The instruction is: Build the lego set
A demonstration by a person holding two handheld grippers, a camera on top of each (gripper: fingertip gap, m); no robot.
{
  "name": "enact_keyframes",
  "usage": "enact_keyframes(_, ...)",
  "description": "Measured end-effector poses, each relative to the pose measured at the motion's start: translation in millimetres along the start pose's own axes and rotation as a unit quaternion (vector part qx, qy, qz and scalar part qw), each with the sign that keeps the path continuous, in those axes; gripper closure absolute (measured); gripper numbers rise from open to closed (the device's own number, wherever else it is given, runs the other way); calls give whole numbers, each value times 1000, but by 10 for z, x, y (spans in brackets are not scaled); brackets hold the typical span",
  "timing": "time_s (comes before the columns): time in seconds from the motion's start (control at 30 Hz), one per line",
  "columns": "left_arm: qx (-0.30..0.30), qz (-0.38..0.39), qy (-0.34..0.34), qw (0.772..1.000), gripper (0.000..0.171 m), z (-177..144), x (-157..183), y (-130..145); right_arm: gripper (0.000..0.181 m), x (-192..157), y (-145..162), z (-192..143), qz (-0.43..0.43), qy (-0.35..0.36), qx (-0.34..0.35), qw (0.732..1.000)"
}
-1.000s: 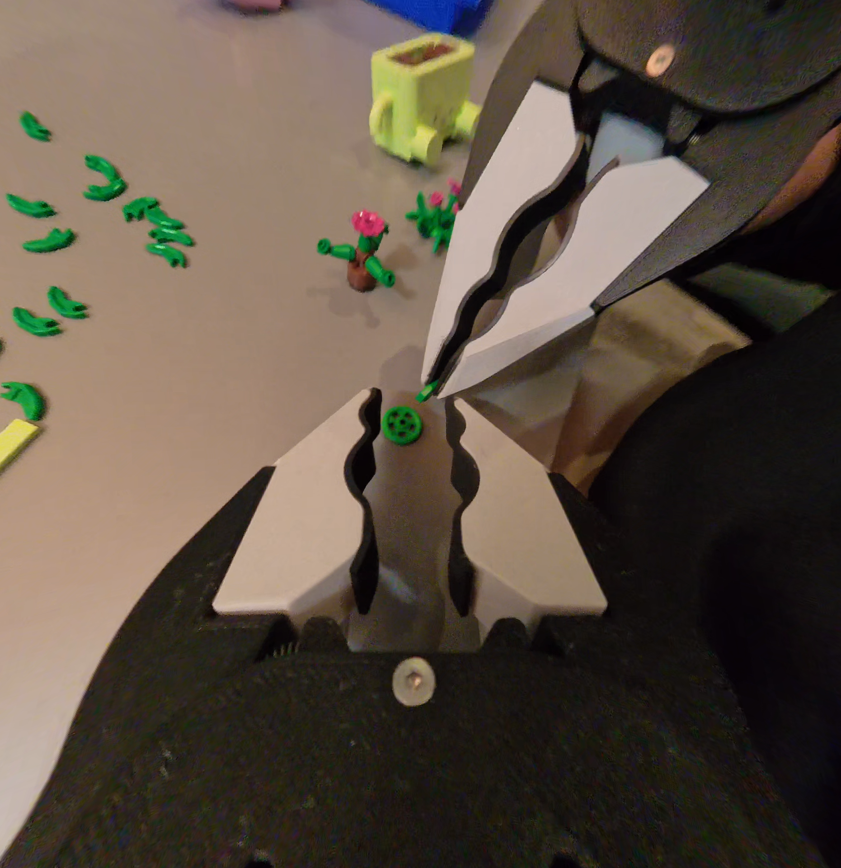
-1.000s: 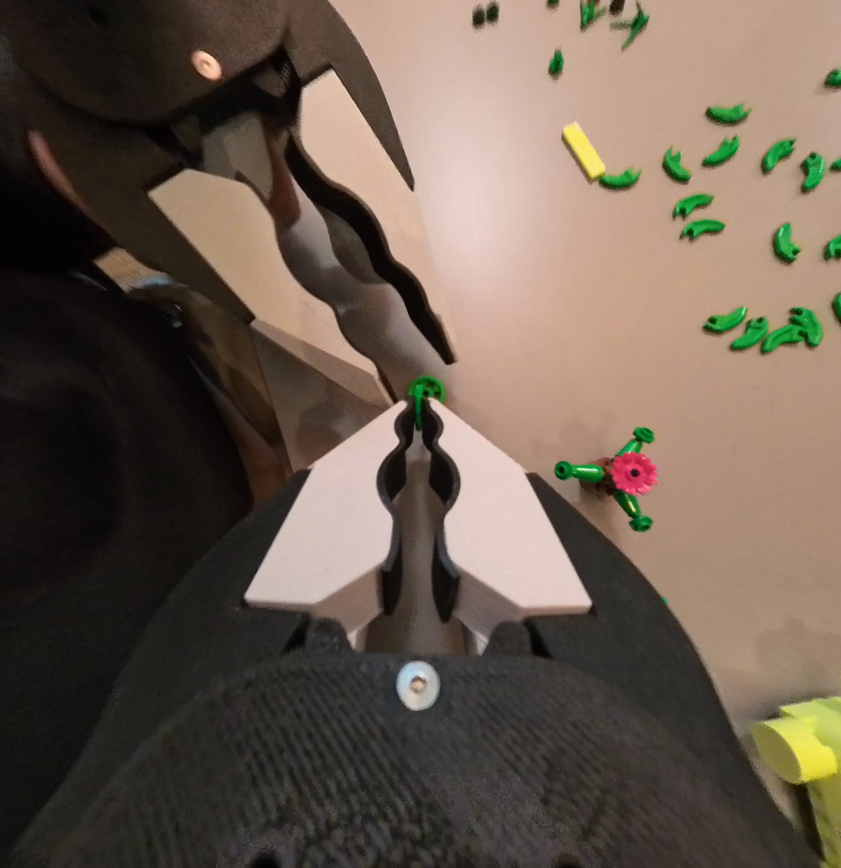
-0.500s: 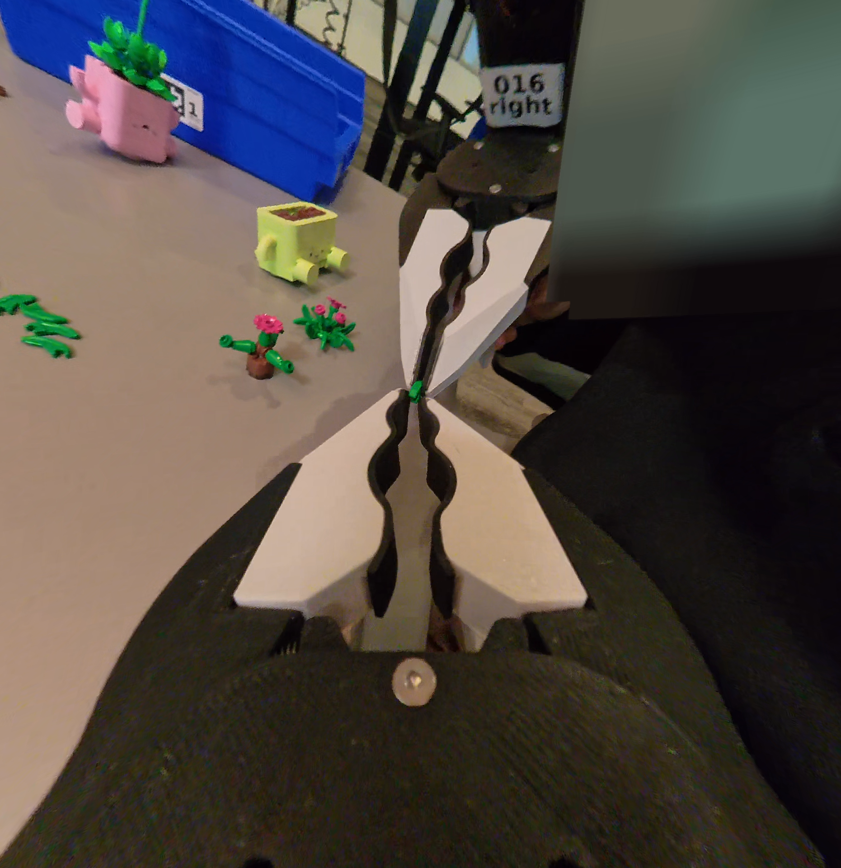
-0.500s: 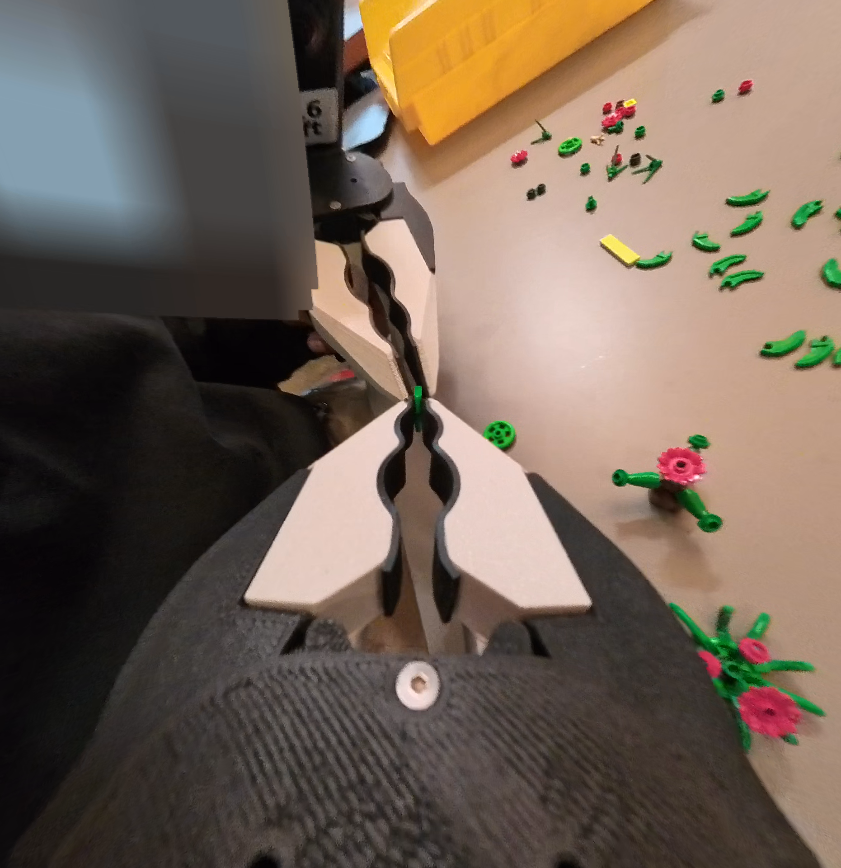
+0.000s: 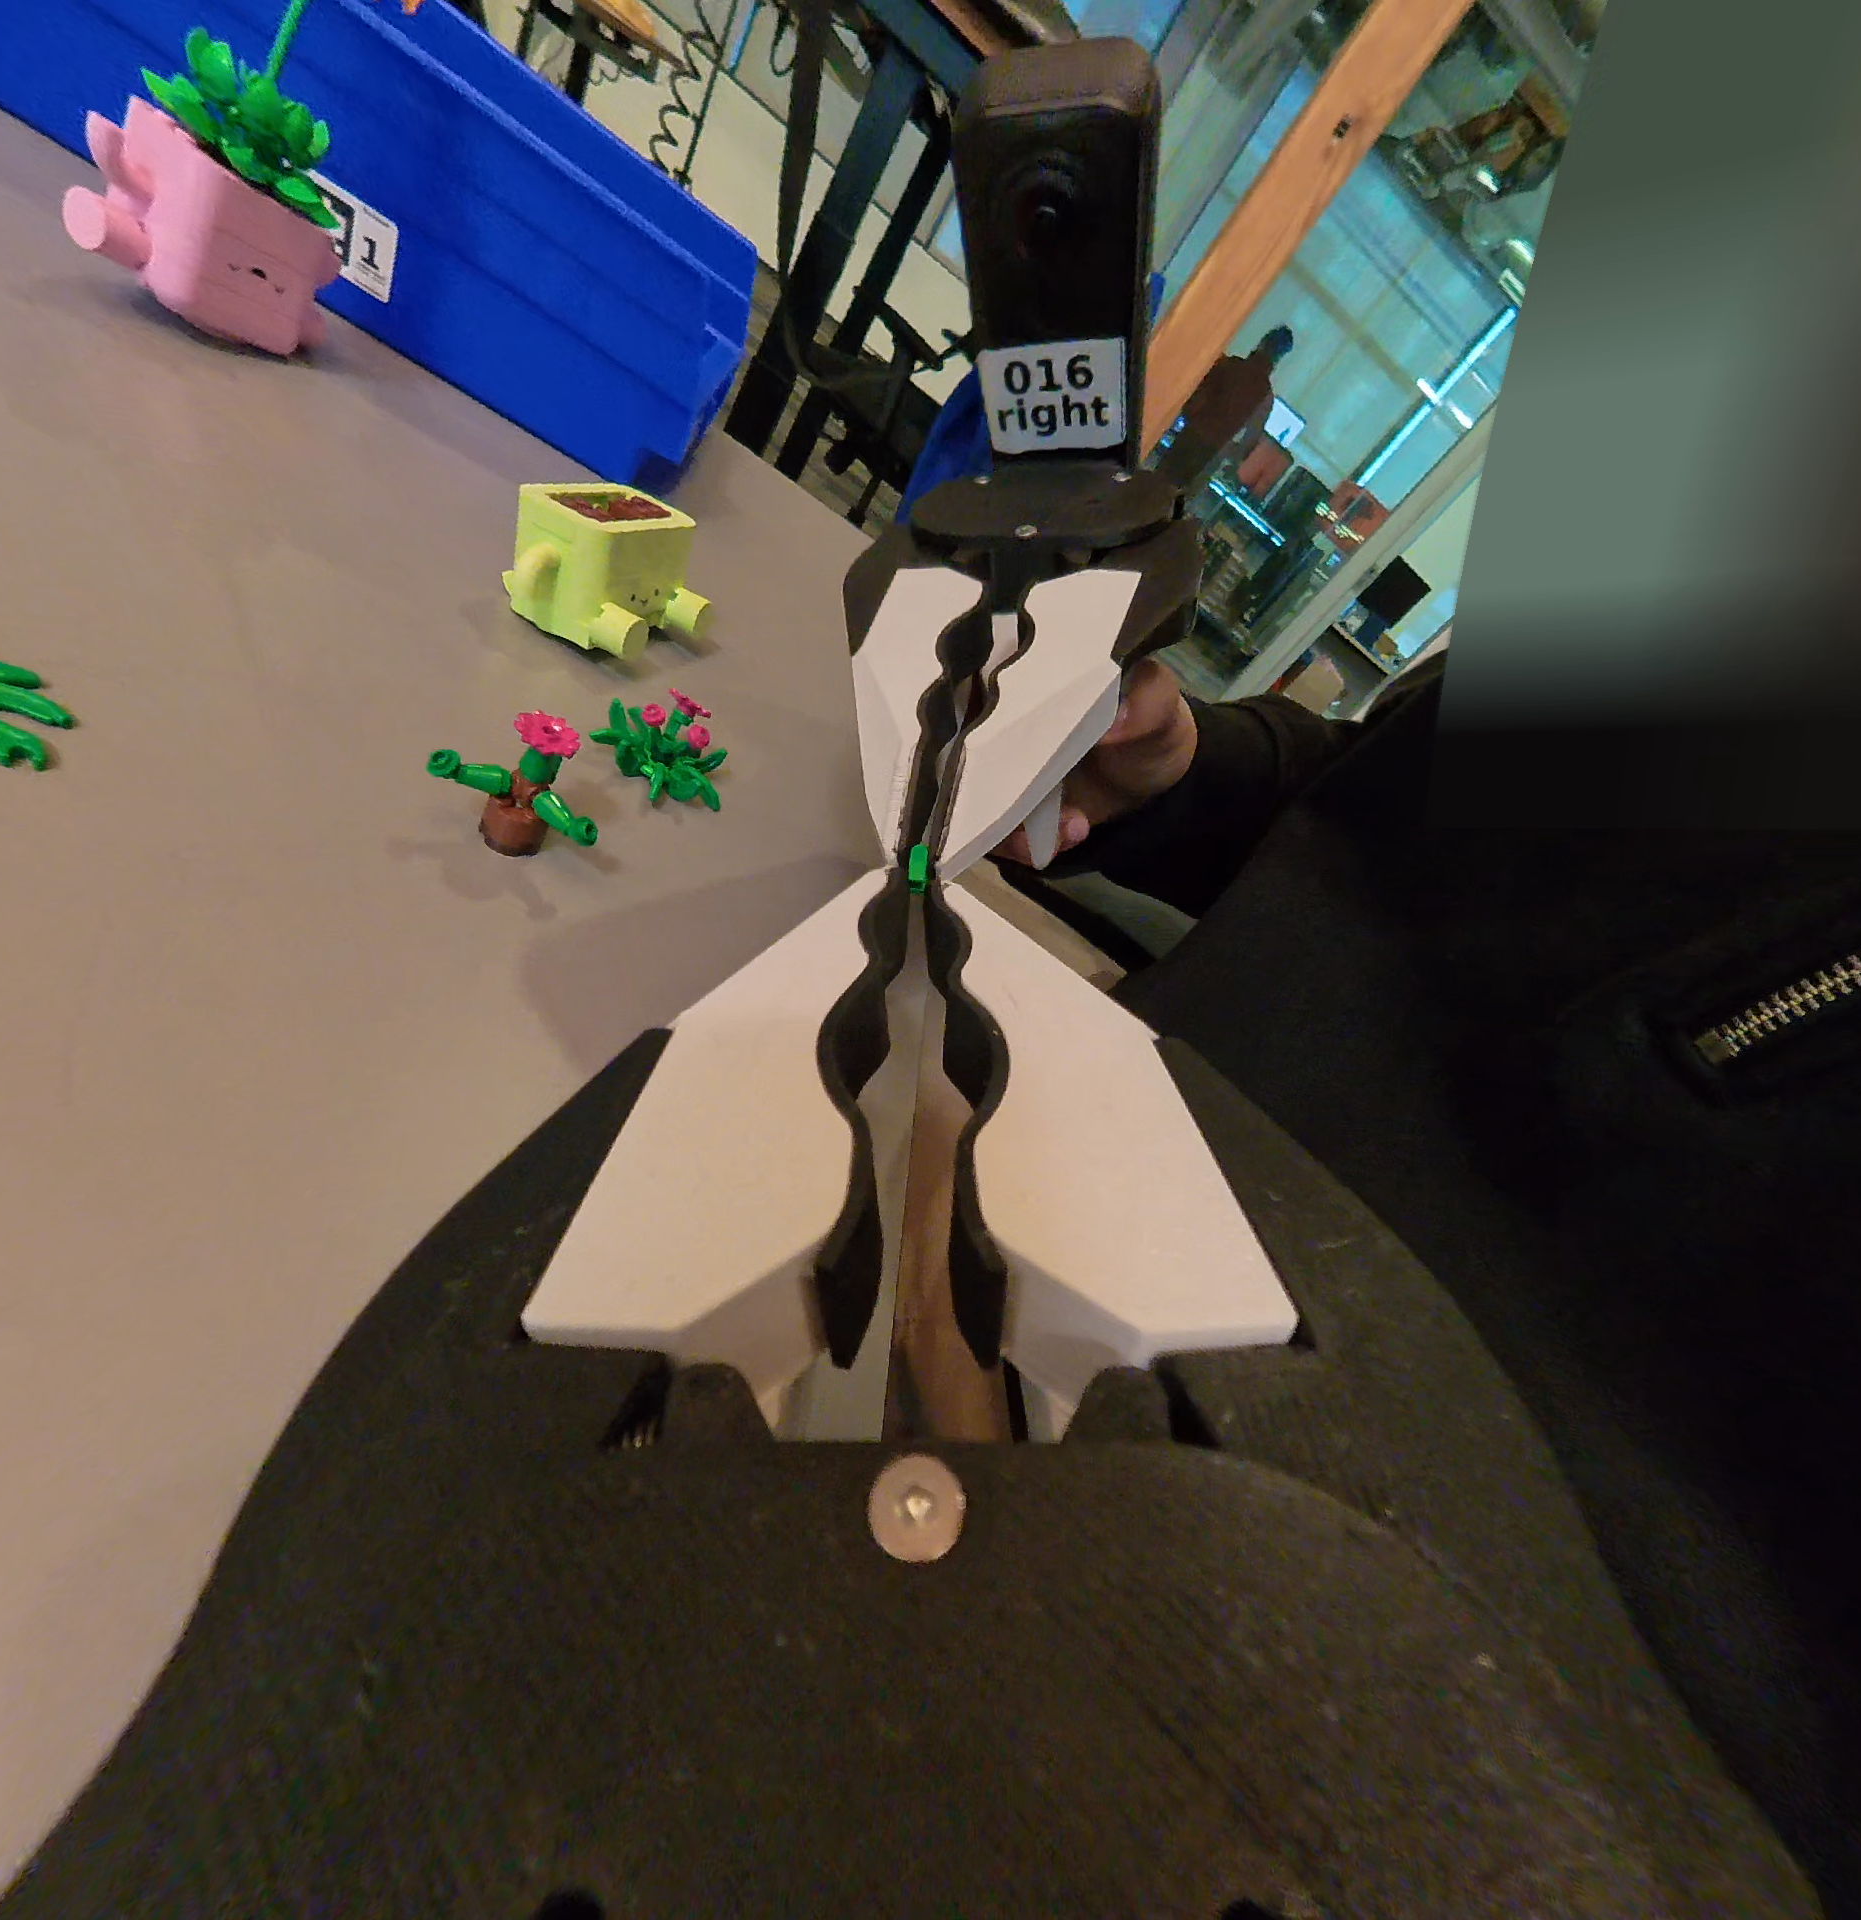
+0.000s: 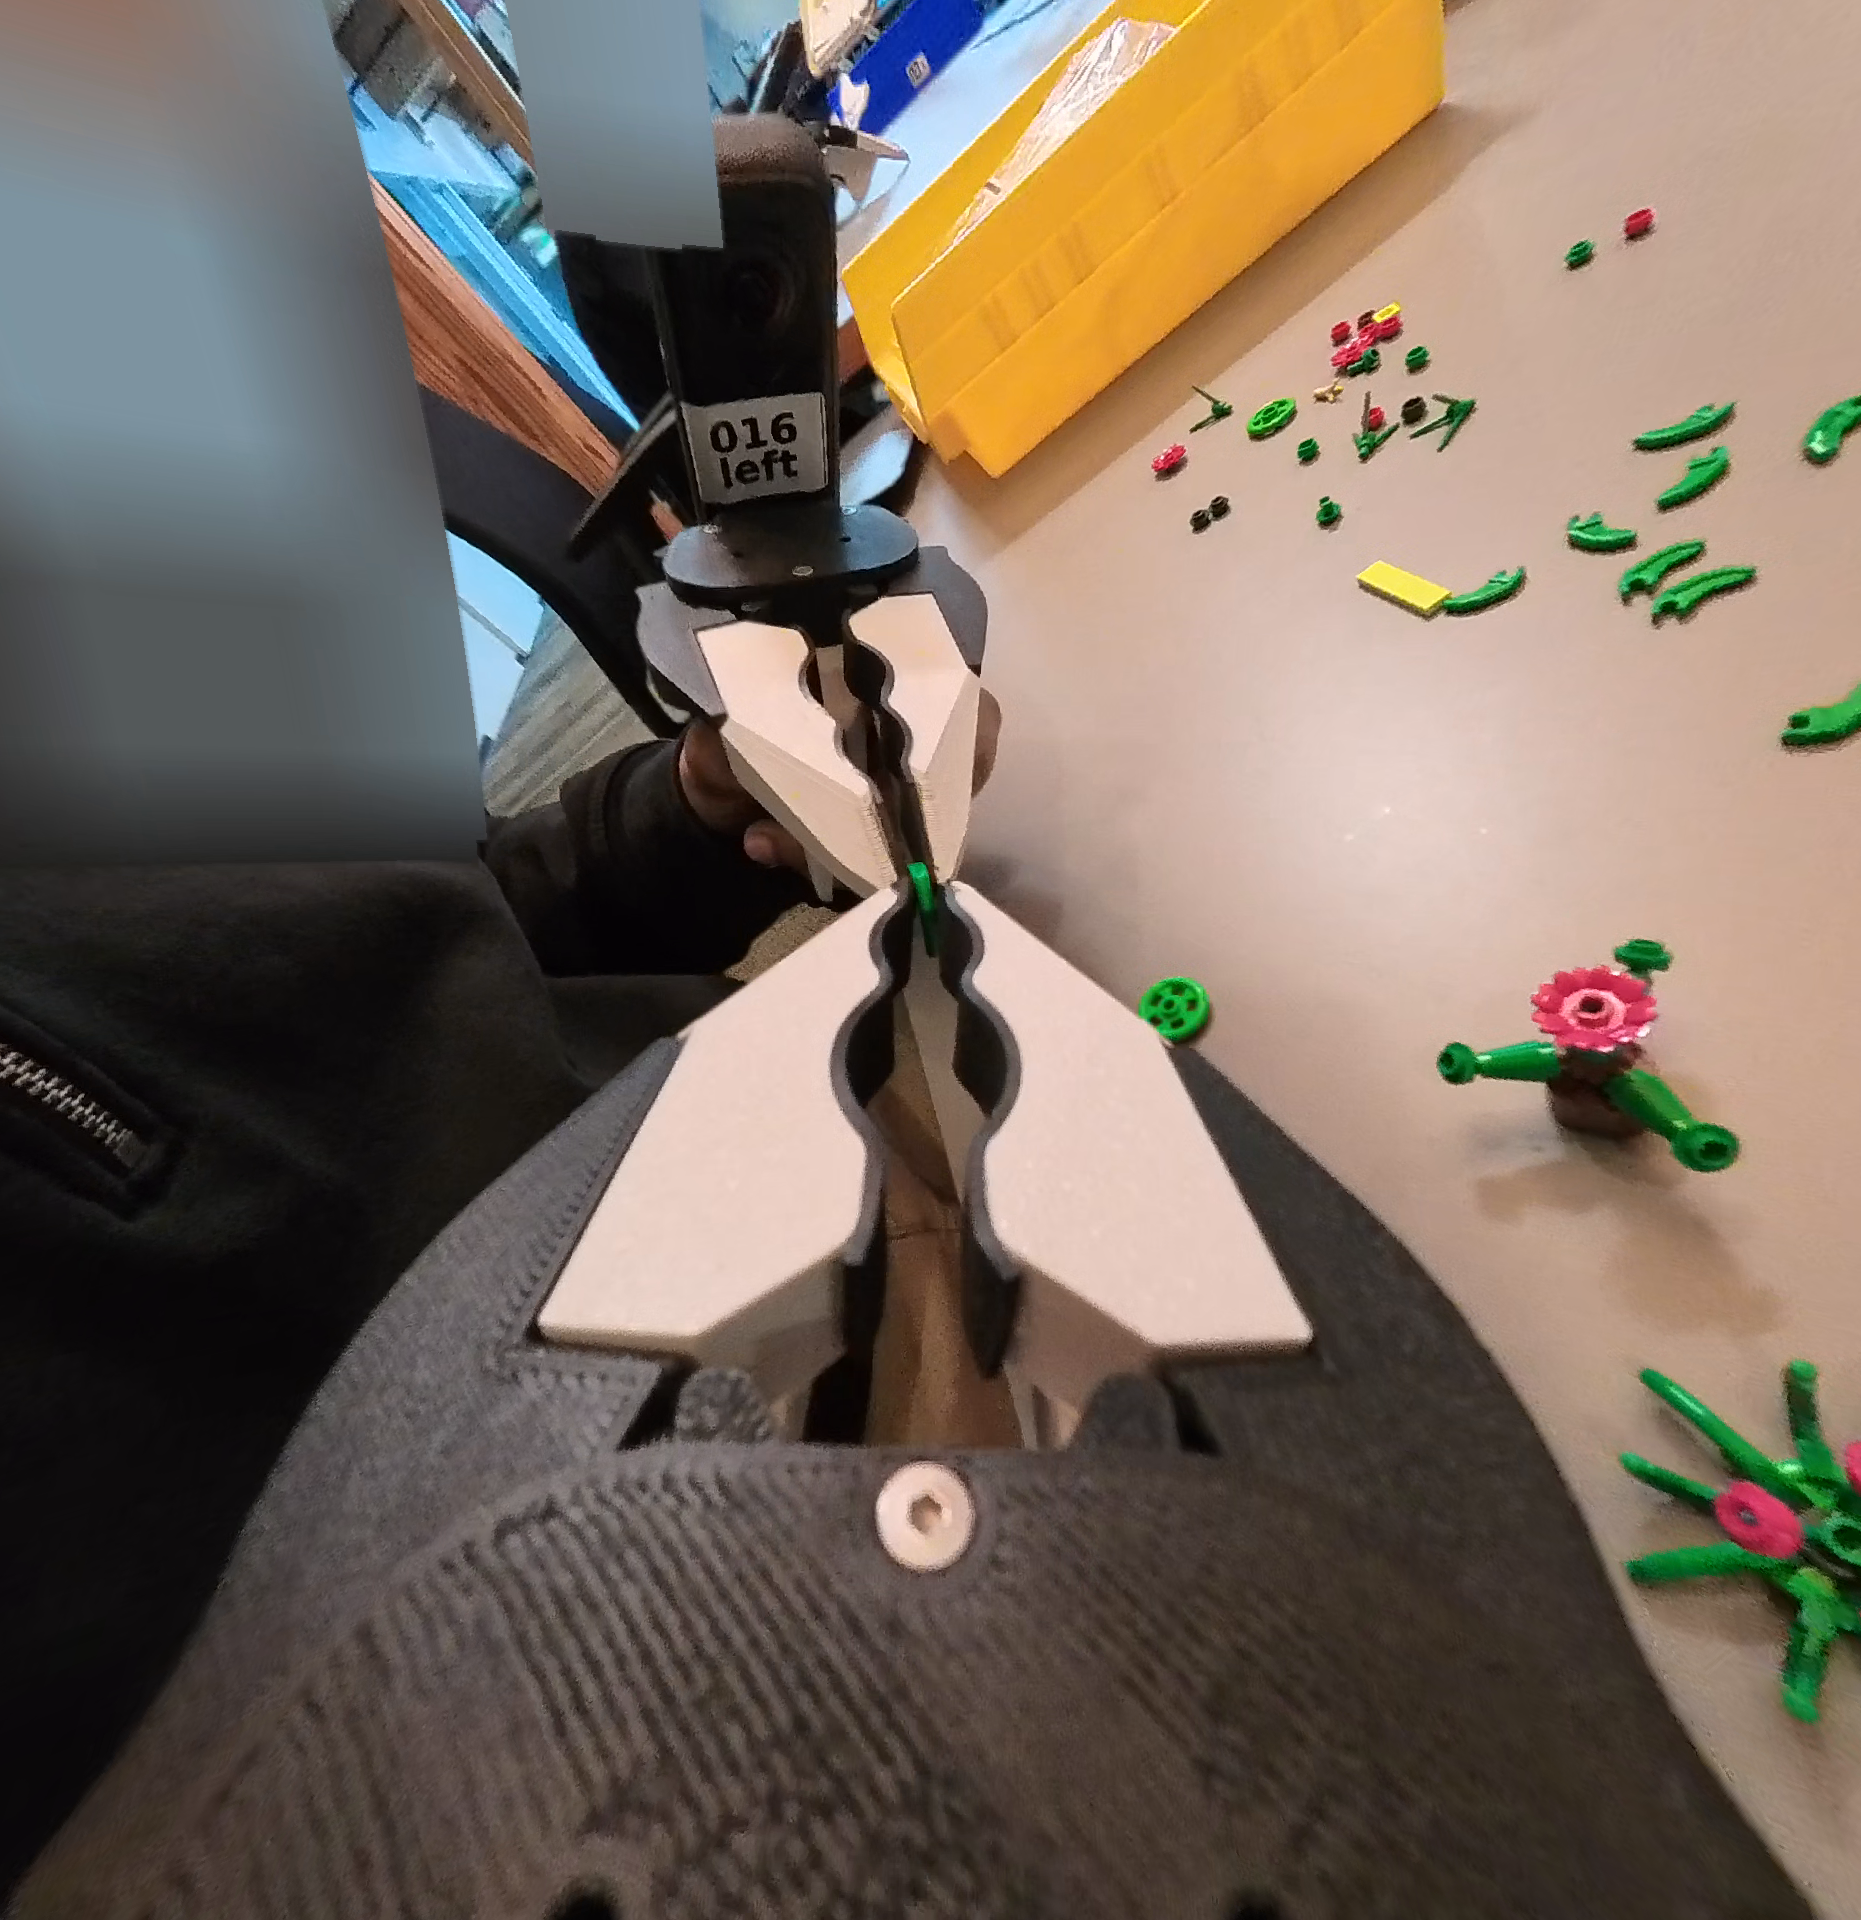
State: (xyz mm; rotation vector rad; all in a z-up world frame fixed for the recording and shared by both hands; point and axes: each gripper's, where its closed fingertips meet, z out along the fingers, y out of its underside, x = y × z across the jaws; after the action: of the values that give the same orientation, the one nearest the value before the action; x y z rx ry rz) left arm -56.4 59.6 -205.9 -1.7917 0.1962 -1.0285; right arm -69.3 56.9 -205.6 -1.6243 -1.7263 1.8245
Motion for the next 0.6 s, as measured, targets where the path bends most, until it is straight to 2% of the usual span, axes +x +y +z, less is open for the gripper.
enact_keyframes(0.27,-14,-5,-7,1000,170,12,-34,47,180,19,33,-3,8,-6,-6,1000)
enact_keyframes(0.37,-39,14,-47,998,157,-10,-129,100,181,175,36,-20,27,33,-17,999)
enact_keyframes(0.47,-68,37,-124,989,149,-57,-325,159,181,355,138,-16,11,88,-67,994)
enact_keyframes(0.6,-143,86,-204,965,142,-65,-509,358,181,561,350,34,-51,166,-172,970)
